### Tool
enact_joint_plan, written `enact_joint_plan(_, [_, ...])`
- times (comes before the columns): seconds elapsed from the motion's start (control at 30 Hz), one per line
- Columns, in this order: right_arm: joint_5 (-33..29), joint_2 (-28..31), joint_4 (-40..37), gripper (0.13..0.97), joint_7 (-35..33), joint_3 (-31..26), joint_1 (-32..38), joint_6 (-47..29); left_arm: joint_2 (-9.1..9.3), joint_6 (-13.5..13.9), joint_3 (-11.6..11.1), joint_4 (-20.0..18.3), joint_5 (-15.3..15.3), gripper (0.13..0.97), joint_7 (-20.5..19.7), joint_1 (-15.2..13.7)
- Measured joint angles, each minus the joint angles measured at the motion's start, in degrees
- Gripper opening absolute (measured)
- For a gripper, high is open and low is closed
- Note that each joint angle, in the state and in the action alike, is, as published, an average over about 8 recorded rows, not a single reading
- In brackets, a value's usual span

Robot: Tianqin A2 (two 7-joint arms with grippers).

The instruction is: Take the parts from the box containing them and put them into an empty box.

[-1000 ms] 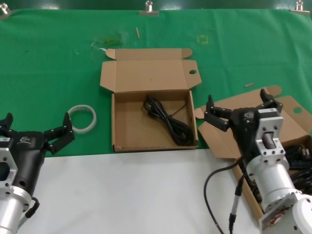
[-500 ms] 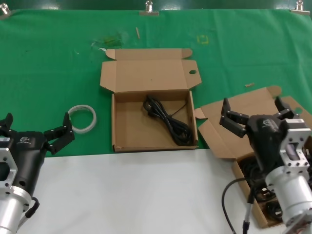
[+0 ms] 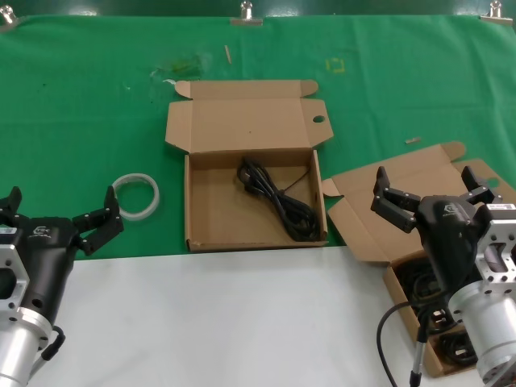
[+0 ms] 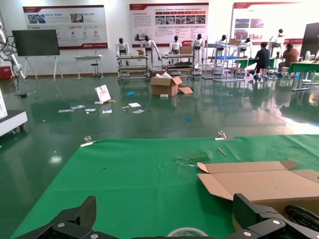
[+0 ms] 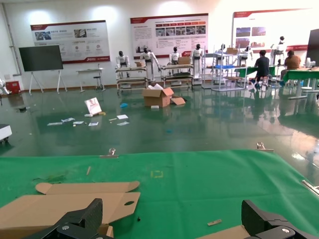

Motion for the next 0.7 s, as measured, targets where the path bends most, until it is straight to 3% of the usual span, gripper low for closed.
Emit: enact_joint_plan(0.7, [0.00,0.00,0.00,0.966,0.00,0.00,0.00,0.00,0.00,0.00,0.00,0.00,0.00,0.966,0.00,0.00])
